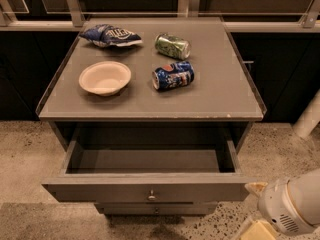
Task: Open top drawer
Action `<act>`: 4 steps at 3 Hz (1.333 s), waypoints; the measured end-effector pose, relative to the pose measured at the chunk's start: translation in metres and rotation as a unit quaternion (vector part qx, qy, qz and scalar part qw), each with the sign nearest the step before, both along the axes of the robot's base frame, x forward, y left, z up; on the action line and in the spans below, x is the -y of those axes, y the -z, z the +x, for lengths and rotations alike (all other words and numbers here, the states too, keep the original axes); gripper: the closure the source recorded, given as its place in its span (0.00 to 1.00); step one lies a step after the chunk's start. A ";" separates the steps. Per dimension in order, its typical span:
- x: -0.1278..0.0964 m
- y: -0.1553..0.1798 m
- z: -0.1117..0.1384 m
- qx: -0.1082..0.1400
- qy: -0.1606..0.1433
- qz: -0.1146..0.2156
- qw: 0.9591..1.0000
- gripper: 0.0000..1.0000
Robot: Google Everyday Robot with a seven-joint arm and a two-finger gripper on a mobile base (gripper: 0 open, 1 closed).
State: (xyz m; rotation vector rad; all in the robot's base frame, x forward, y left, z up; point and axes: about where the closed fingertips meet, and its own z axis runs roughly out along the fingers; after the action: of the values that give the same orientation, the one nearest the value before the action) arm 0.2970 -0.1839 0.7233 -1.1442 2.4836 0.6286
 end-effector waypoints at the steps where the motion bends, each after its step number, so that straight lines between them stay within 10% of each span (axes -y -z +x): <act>1: -0.016 -0.016 0.034 0.045 -0.024 -0.005 0.999 0.00; 4: -0.063 -0.018 0.070 0.084 -0.104 -0.010 0.991 0.00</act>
Offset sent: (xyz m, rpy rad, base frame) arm 0.1080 0.0878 0.0340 -0.0184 -0.2379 0.2679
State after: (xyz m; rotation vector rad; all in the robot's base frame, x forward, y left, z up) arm 0.3665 -0.1205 0.7417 -1.4155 2.2528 0.5383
